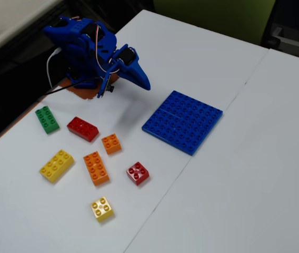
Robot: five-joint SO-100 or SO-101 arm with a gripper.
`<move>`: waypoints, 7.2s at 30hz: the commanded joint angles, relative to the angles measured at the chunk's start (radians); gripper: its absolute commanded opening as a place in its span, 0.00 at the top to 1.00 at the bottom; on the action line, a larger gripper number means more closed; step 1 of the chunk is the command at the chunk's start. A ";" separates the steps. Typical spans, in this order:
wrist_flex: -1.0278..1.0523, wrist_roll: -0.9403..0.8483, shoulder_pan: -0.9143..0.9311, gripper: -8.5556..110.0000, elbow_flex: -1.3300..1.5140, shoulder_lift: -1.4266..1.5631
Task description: Pick up the 2x4 orange block and go up the 8x8 blue block.
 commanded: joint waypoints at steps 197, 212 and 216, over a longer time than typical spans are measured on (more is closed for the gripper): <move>0.726 -1.948 0.827 0.74 -2.464 -2.421; 0.710 -1.965 0.848 0.74 -2.464 -2.480; 0.706 -1.965 0.850 0.74 -2.464 -2.480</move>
